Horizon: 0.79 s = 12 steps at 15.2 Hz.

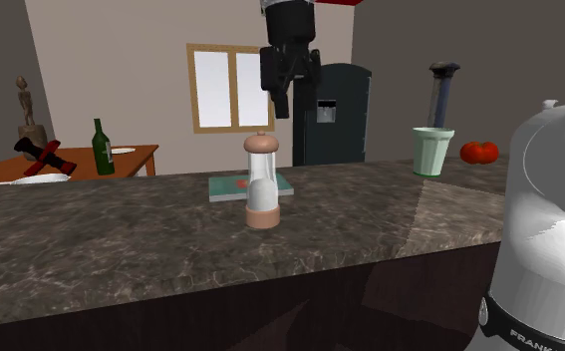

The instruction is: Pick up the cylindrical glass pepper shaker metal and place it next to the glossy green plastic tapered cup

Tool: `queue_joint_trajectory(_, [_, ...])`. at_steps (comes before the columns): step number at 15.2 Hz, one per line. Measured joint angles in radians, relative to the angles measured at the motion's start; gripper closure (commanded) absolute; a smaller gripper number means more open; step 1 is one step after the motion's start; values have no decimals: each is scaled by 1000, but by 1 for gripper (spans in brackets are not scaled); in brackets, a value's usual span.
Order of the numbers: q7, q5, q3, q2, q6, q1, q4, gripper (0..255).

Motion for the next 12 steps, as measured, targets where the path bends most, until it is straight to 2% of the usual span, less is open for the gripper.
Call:
queue_joint_trajectory(7, [3,-32,-7,242,162,-11,140,0])
queue_joint_trajectory(12, [10,-39,-9,283,242,-13,108,0])
